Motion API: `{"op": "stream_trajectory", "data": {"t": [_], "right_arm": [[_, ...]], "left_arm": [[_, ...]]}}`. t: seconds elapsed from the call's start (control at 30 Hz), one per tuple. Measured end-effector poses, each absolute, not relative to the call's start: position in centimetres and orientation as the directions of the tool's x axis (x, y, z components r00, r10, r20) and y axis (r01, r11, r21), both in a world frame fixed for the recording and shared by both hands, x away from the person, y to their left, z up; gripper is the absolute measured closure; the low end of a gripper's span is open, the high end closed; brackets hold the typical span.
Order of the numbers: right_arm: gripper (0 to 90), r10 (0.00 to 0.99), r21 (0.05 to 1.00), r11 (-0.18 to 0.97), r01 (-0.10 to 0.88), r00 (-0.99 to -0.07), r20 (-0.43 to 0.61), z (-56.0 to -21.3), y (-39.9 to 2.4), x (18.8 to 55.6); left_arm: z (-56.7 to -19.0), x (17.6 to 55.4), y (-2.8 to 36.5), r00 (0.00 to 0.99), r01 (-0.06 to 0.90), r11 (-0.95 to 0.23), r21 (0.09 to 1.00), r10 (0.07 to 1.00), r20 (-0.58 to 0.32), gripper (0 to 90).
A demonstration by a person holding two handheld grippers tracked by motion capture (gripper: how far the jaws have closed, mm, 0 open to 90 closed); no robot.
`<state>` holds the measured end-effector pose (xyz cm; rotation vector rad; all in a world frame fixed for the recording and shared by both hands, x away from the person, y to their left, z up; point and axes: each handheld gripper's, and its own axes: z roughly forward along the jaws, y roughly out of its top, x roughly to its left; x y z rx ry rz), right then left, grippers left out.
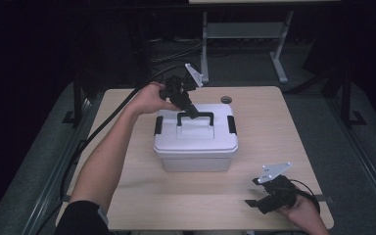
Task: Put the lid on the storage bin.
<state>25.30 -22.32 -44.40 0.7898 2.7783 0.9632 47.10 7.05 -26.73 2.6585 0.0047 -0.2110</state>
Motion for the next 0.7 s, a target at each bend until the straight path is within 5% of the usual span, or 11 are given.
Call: {"op": "stream_trajectory", "data": {"t": [0.7], "right_arm": [[22.4, 0.503, 0.601, 0.667, 0.440, -0.861, 0.073, -44.41, -22.30, 25.26]], "left_arm": [[-27.66, 47.01, 6.67, 0.990, 0.044, -0.903, 0.427, -0.017, -0.139, 81.7]]}}
